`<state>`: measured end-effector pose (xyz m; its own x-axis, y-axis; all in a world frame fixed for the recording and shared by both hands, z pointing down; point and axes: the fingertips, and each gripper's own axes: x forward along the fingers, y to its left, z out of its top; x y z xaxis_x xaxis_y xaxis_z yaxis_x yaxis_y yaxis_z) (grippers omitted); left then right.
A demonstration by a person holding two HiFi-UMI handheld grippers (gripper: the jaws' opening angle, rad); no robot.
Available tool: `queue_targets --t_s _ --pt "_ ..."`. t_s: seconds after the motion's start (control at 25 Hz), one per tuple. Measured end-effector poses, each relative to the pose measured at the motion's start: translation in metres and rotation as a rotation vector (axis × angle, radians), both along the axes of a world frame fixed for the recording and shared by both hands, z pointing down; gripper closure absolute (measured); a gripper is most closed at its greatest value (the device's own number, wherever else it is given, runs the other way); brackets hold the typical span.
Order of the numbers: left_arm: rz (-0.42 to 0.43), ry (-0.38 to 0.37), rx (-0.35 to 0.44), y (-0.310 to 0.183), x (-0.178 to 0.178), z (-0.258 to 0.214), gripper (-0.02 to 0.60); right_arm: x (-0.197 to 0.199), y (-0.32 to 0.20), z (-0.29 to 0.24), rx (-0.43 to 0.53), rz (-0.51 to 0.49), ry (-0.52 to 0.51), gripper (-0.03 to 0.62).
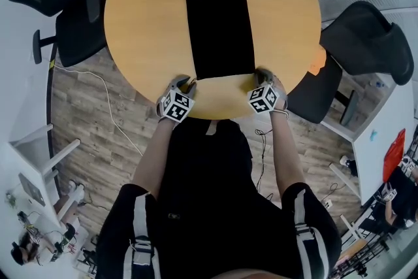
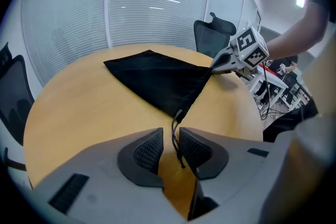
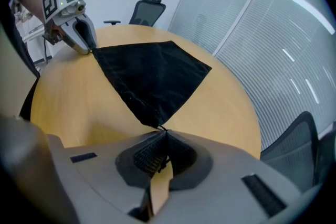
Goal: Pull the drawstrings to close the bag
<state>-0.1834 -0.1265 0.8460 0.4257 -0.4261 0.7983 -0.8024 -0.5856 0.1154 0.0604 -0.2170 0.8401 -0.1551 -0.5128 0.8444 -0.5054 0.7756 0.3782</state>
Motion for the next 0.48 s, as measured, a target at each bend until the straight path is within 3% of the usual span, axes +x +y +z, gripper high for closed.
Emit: queue_targets --t_s 0.28,0.48 --pt "0.061 -0.058 -0.002 -0.0017 0.0009 -0.0002 0.560 -0.0025 -0.0007 -0.0009 -0.001 0.001 -0.007 0.537" --pt "0.052 -0.063 0.007 -0.0008 0.0008 -0.0010 0.563 -0.0013 0.0035 -0.0031 0.005 0.017 -0.016 0.537"
